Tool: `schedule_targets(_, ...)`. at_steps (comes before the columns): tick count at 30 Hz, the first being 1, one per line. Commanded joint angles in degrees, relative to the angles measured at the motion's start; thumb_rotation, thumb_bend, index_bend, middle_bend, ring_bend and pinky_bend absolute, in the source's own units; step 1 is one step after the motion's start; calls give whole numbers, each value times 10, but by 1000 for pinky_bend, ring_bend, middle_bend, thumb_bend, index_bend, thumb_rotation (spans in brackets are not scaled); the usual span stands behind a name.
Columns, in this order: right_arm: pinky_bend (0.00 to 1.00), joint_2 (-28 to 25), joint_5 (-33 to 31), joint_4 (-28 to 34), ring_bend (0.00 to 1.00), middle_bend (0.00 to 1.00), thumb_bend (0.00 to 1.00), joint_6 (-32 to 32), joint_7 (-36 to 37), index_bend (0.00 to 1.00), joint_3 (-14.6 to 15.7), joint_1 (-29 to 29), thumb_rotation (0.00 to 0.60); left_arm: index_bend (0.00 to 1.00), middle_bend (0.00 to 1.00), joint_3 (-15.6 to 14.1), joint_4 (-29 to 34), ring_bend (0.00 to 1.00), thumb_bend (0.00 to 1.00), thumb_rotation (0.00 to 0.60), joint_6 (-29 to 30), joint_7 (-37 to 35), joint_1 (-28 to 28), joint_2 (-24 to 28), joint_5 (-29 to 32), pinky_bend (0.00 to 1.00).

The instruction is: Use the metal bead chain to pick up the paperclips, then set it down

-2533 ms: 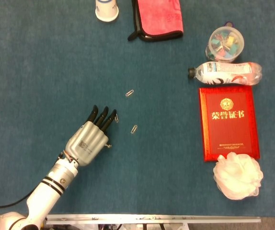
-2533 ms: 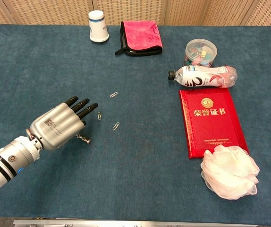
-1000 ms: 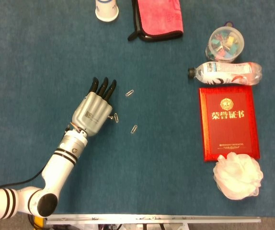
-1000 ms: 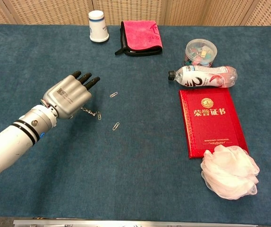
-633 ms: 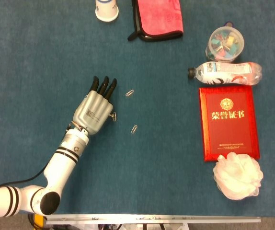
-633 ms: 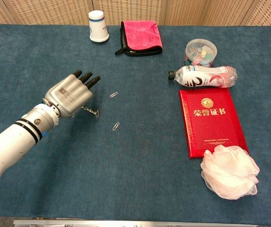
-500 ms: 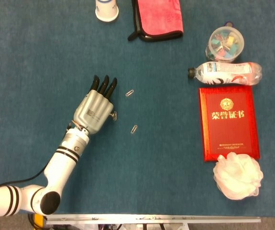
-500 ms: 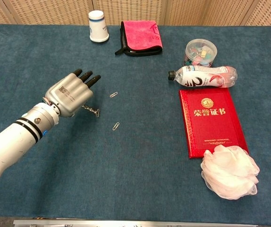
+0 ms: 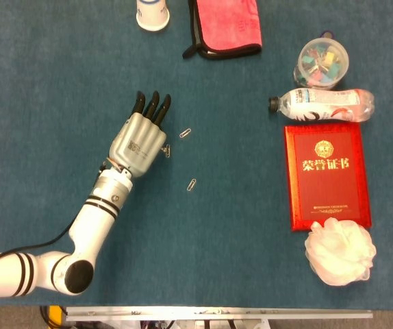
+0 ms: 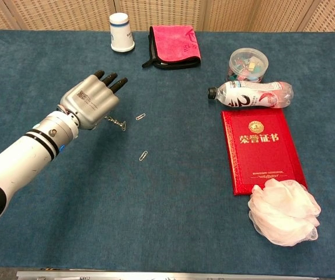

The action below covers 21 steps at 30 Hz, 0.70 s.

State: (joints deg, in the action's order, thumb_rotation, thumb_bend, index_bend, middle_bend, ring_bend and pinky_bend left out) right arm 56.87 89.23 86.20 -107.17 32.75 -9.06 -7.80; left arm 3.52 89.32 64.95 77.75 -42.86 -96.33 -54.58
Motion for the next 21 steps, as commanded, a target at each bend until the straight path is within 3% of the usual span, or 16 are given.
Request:
schedule_targets(1,451,0,-1,0,320,362,349,0,1,366,0,0,600,575,11,2,-9,0,412,600,-5,1,-8,-4,9,129)
schedule_targets(21,450,-3,-9,-1,320,362,350,12,8,366,-3,4,600,575,11,18,-73,0,411,600,-29,-7,-67,-40,59,129)
